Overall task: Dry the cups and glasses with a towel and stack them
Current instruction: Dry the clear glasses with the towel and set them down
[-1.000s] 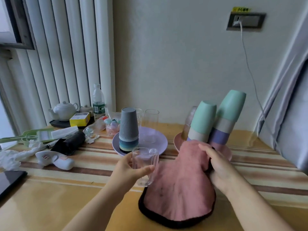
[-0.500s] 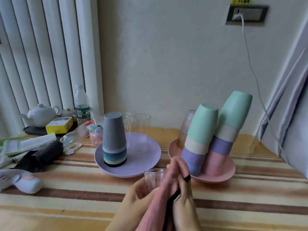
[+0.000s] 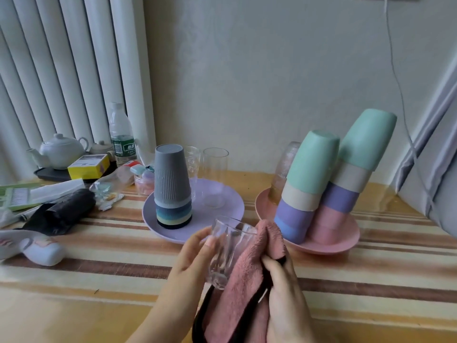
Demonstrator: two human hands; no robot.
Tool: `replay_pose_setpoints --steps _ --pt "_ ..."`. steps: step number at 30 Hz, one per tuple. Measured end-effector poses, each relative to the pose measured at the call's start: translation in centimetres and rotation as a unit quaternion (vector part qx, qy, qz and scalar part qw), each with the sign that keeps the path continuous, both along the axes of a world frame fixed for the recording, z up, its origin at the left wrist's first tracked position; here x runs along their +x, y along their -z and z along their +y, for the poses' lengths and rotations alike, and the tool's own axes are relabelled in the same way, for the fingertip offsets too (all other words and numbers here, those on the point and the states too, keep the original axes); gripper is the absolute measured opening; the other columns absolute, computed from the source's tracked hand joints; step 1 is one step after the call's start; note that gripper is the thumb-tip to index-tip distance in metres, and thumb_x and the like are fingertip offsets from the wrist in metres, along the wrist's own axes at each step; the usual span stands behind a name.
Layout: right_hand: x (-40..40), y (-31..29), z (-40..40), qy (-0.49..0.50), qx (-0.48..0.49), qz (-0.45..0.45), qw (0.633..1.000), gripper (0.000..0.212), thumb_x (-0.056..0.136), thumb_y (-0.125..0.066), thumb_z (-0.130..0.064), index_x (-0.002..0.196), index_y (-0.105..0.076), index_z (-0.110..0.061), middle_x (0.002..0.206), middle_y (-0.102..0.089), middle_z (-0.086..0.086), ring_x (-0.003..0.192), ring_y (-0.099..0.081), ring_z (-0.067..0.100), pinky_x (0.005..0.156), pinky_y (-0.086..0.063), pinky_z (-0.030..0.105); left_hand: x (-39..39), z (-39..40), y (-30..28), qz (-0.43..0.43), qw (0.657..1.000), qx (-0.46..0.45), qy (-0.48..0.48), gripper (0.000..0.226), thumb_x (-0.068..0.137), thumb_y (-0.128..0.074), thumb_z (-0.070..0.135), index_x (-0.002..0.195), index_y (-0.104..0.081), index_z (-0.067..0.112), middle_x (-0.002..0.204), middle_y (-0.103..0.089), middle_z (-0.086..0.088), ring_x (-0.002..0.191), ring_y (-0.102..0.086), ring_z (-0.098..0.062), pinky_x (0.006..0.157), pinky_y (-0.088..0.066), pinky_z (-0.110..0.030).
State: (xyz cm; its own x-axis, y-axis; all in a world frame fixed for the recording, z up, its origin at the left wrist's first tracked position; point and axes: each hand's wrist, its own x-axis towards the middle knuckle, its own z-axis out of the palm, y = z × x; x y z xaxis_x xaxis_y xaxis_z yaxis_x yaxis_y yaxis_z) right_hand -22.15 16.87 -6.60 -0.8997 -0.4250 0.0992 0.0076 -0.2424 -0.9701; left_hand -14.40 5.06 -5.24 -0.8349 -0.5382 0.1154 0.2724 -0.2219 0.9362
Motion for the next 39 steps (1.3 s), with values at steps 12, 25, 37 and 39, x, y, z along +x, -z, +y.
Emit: replay_pose_setpoints --steps 12,25,37,39 --pt "3.3 -2.1 -0.8 0.062 -0.043 0.097 0.992 0.041 0.085 -0.062 -0.042 0.117 -0.036 -0.046 0.105 -0.046 -0.057 0.104 -0.043 -0.031 0.082 -0.032 -0.006 0.1 2.5 -0.1 -0.034 0.994 -0.067 0.082 0.03 0.08 -0.052 0.033 0.099 -0.072 0.023 0.1 -0.076 0.007 0.094 -0.068 -0.001 0.075 -0.05 -0.012" --pt "1.5 -1.6 0.4 -0.028 -0.075 -0.04 0.996 0.068 0.072 -0.054 -0.066 0.131 -0.053 -0.032 0.129 -0.061 -0.006 0.12 -0.057 0.014 0.108 -0.039 0.043 -0.3 1.7 0.3 0.008 0.99 0.094 0.104 0.038 0.091 -0.057 0.034 0.111 -0.071 0.005 0.116 -0.068 -0.022 0.101 -0.069 -0.032 0.084 -0.058 -0.037" --pt "2.0 -1.1 0.2 0.034 -0.029 0.078 0.996 0.041 0.079 -0.042 -0.048 0.119 -0.045 -0.056 0.126 -0.042 -0.048 0.12 -0.038 -0.023 0.104 -0.031 0.006 0.2 0.8 0.7 -0.067 0.972 -0.223 0.014 0.063 0.061 -0.053 0.084 0.101 -0.063 0.037 0.104 -0.063 0.003 0.095 -0.061 -0.007 0.085 -0.046 -0.027" --pt "2.3 -1.0 0.0 0.008 -0.028 0.104 0.994 0.045 0.082 -0.041 -0.042 0.126 -0.04 -0.047 0.127 -0.04 -0.048 0.122 -0.037 -0.022 0.097 -0.031 0.0 0.4 0.8 0.5 -0.061 0.974 -0.218 0.018 0.051 0.06 -0.059 0.078 0.093 -0.065 0.04 0.1 -0.065 0.007 0.09 -0.061 -0.003 0.079 -0.044 -0.018"
